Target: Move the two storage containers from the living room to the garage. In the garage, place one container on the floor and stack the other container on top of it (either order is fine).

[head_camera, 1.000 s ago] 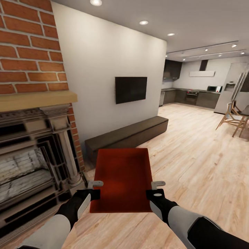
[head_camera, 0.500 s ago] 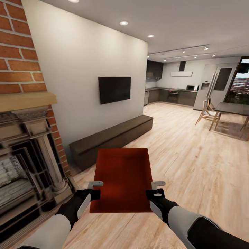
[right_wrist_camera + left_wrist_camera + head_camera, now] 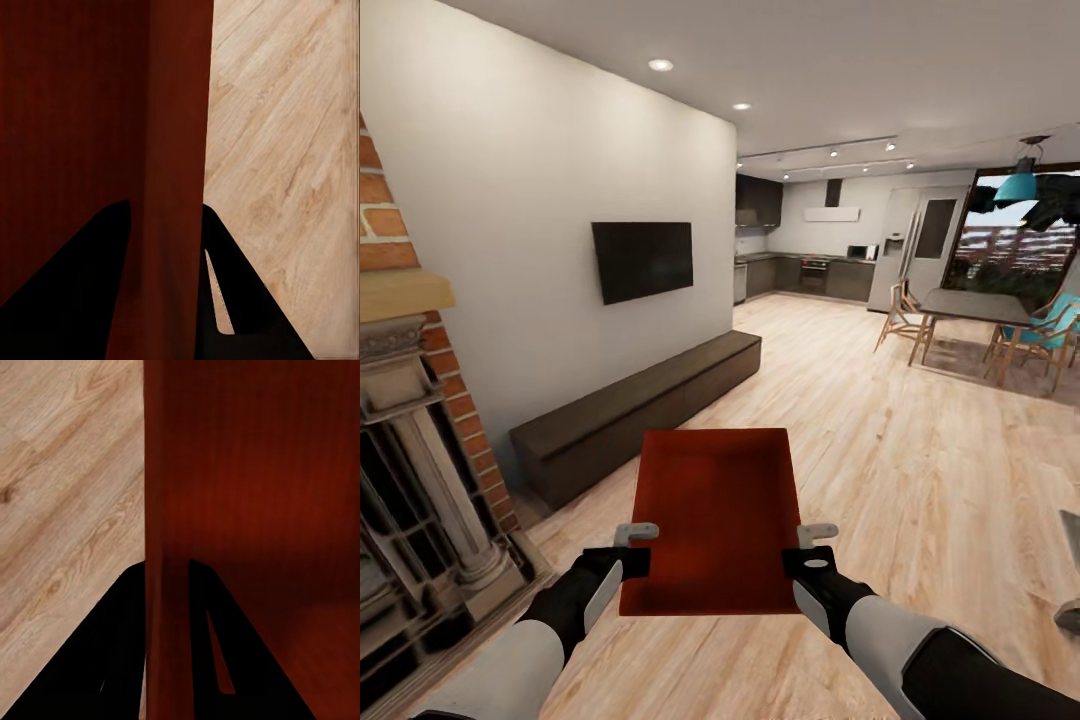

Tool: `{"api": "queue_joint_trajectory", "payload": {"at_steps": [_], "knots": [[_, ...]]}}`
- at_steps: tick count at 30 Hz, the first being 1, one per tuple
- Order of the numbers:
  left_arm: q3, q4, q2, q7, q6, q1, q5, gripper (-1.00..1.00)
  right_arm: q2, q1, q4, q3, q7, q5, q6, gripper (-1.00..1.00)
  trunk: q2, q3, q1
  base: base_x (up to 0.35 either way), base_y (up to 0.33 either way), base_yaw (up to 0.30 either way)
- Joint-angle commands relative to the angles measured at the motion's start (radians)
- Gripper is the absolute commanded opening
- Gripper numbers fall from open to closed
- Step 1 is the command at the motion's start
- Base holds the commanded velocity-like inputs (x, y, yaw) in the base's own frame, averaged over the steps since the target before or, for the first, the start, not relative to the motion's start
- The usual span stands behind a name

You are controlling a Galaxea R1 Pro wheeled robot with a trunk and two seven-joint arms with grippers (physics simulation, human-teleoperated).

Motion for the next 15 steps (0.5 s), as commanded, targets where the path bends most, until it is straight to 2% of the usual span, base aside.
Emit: {"api": "queue_joint_trajectory", "payload": {"at_steps": [1, 15], "knots": [[0.007, -0.026, -0.006, 0.013, -0.004, -0.001, -0.030, -1.00, 0.003, -0.001, 0.004, -0.001, -0.059, -0.024, -0.002, -1.00, -0.001, -0.002, 0.000, 0.000, 0.000, -0.287], [0.006, -0.026, -0.006, 0.014, -0.005, -0.001, -0.030, -1.00, 0.003, -0.001, 0.004, -0.001, -0.059, -0.024, -0.002, -1.00, -0.001, -0.002, 0.000, 0.000, 0.000, -0.287]]}}
